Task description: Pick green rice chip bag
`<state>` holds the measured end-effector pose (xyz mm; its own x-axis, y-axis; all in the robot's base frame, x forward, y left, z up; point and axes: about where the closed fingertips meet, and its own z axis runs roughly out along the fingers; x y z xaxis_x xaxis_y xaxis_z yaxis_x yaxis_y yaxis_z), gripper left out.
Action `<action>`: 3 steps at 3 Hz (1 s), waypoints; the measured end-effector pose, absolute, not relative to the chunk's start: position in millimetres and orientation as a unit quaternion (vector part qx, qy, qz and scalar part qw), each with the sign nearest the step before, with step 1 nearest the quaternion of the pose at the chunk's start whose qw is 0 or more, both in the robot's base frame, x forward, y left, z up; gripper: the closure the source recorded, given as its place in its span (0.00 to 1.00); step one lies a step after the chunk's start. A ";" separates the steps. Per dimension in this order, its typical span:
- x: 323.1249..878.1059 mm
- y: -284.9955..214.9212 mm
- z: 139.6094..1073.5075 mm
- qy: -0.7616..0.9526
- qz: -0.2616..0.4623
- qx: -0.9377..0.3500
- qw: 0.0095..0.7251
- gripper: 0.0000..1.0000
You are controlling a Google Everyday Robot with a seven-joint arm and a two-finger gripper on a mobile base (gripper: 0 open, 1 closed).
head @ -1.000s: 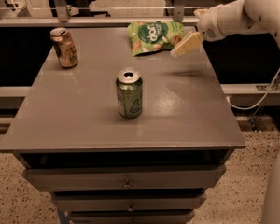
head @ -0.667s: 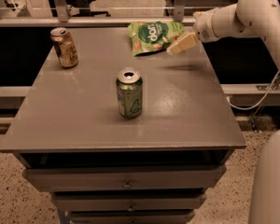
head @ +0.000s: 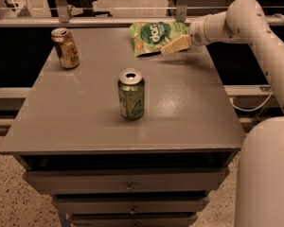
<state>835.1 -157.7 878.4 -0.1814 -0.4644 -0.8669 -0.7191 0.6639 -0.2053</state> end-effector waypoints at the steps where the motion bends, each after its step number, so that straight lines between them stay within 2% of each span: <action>1: 848.6 -154.7 868.4 0.763 0.141 -0.370 0.510 0.00; 2: 859.8 -151.6 864.9 0.762 0.148 -0.358 0.519 0.18; 3: 866.4 -155.0 862.2 0.763 0.145 -0.348 0.526 0.42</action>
Offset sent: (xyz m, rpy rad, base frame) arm 0.0395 0.0017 -0.0112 0.1095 -0.0020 -0.0558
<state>866.4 -155.0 862.2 -0.2058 -0.3777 -0.9027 -0.6829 0.7162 -0.1440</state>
